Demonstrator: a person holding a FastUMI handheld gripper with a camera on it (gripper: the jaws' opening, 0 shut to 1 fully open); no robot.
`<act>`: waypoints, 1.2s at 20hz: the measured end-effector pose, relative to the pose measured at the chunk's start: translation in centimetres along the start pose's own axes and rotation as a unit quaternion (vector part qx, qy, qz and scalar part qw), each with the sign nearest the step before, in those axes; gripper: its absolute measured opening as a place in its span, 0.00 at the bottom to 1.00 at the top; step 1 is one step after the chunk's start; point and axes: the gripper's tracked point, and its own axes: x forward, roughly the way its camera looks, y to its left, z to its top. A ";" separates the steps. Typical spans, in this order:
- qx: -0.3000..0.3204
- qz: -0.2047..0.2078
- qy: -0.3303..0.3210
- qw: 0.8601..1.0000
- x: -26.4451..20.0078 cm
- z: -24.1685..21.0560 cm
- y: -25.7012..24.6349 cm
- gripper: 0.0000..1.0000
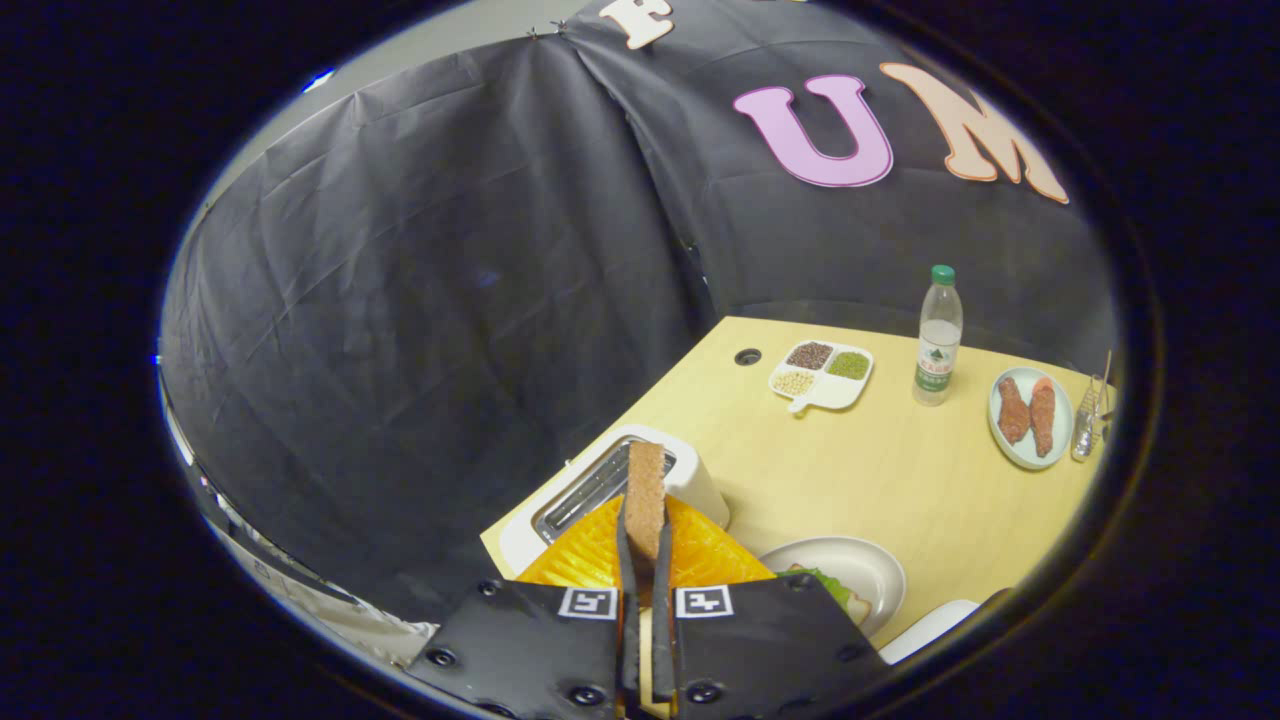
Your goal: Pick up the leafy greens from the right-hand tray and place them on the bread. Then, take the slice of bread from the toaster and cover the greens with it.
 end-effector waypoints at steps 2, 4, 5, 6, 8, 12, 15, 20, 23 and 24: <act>0.010 -0.011 0.004 1.000 -0.4 -1.0 -1.7 0.07; 0.018 -0.025 0.009 0.999 -0.7 -2.5 -3.3 0.07; 0.023 -0.030 0.011 0.999 -0.8 -3.1 -4.1 0.07; 0.030 -0.033 0.013 0.999 -0.9 -3.6 -4.8 0.07; 0.047 -0.037 0.015 0.998 -0.9 -4.6 -6.0 0.07; 0.077 -0.035 0.024 0.996 -0.4 -6.5 -7.6 0.07; 0.099 -0.036 0.033 0.994 0.2 -8.0 -8.9 0.07; 0.134 -0.054 0.052 0.988 0.5 -10.8 -11.4 0.08; 0.148 -0.063 0.053 0.986 0.5 -11.5 -13.0 0.10; 0.149 -0.071 0.054 0.985 0.6 -11.8 -13.5 0.11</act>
